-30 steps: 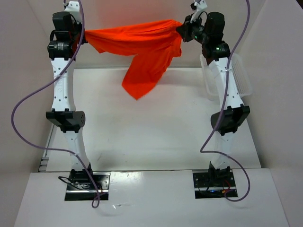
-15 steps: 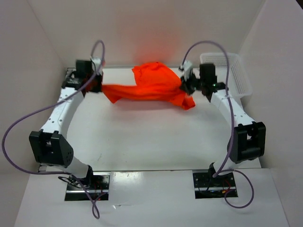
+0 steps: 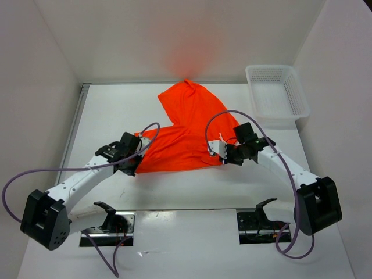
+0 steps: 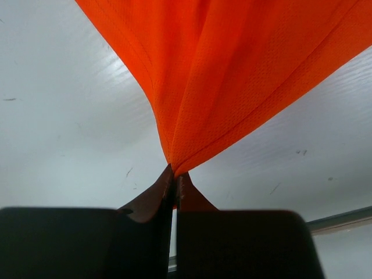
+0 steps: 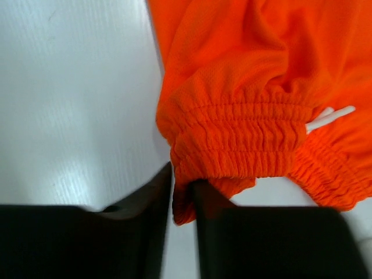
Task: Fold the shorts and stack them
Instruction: Flatten the shorts out
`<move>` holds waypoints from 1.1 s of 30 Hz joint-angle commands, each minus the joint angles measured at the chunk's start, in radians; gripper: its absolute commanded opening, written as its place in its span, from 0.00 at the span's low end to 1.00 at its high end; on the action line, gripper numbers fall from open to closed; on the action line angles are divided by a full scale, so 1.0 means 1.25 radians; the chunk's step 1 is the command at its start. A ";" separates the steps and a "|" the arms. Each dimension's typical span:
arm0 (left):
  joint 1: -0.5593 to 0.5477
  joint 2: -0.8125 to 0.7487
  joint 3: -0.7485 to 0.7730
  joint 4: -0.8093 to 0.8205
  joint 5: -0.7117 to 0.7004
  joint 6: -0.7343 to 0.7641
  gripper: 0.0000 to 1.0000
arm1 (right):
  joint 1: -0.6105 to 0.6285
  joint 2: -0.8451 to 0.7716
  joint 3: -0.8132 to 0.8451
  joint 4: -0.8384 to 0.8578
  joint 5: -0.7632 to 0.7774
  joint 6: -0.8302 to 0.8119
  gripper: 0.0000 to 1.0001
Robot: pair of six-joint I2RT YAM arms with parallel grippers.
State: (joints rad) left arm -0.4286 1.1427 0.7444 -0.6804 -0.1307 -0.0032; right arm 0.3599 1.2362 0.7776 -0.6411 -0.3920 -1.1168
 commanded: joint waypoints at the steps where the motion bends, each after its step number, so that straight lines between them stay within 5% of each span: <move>1: -0.014 -0.005 -0.025 -0.013 -0.040 0.003 0.03 | 0.021 -0.023 -0.005 -0.088 0.018 -0.082 0.35; 4: -0.022 -0.022 -0.052 -0.037 -0.040 0.003 0.12 | 0.058 -0.056 -0.012 -0.164 0.018 -0.101 0.69; 6: -0.022 -0.034 -0.052 -0.059 -0.029 0.003 0.32 | 0.065 -0.088 0.020 -0.189 0.011 -0.038 0.81; 10: -0.022 -0.095 -0.018 -0.143 0.033 0.003 0.40 | 0.065 -0.097 0.114 -0.189 -0.041 0.187 0.79; 16: 0.029 -0.090 0.024 -0.136 0.139 0.003 0.43 | 0.047 0.016 0.141 -0.015 -0.079 0.491 0.60; 23: 0.029 0.025 -0.061 0.026 0.051 0.003 0.52 | -0.024 0.183 0.233 -0.125 -0.116 0.495 0.60; 33: -0.007 0.135 -0.091 0.073 0.090 0.003 0.50 | 0.009 0.190 0.193 -0.111 -0.023 0.464 0.55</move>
State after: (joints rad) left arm -0.4194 1.3087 0.6415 -0.6117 -0.0490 -0.0032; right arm 0.3416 1.4780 1.0172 -0.7597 -0.4618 -0.5102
